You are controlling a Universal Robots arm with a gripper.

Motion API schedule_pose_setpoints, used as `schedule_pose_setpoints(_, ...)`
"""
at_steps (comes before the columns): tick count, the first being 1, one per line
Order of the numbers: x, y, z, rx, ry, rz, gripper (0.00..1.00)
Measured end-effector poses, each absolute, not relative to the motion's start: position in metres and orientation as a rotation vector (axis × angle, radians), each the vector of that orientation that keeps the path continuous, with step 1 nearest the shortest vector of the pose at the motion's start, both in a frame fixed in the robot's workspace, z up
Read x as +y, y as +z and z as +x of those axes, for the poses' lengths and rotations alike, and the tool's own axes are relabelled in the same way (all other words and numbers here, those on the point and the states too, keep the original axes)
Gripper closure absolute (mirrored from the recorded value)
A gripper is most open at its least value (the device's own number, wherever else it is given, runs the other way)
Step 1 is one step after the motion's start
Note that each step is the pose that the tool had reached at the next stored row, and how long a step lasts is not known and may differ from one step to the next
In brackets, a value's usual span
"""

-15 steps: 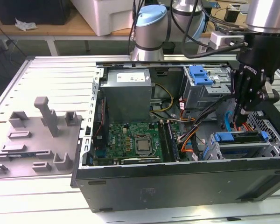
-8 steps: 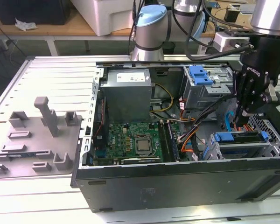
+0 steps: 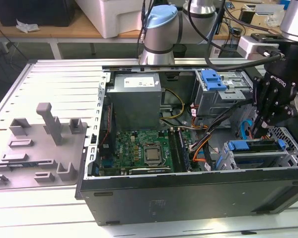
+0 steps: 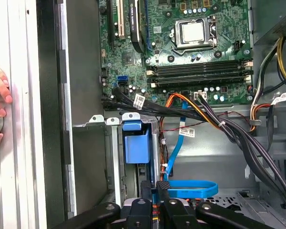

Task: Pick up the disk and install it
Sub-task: 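Insert the second disk wire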

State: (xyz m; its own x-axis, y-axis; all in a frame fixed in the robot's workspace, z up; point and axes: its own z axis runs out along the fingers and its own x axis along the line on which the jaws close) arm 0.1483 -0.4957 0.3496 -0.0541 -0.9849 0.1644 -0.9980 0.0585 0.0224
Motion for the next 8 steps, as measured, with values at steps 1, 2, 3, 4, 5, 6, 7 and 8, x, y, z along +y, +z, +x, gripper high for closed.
schedule_pose_setpoints(1, -0.4958, 0.3496, 0.1483, -2.183, 0.146, 2.062, 0.84)
schedule_pose_setpoints(2, -0.4962, 0.3496, 0.1483, -2.183, 0.146, 2.062, 0.84)
schedule_pose_setpoints(3, -0.4965, 0.3496, 0.1483, -2.183, 0.146, 2.062, 0.84)
schedule_pose_setpoints(4, -0.4972, 0.3496, 0.1483, -2.183, 0.146, 2.062, 0.84)
schedule_pose_setpoints(5, -0.4978, 0.3496, 0.1483, -2.183, 0.146, 2.062, 0.84)
schedule_pose_setpoints(6, -0.4982, 0.3496, 0.1483, -2.183, 0.146, 2.062, 0.84)
schedule_pose_setpoints(7, -0.4988, 0.3496, 0.1483, -2.183, 0.146, 2.061, 0.84)
schedule_pose_setpoints(8, -0.4991, 0.3496, 0.1483, -2.183, 0.146, 2.061, 0.84)
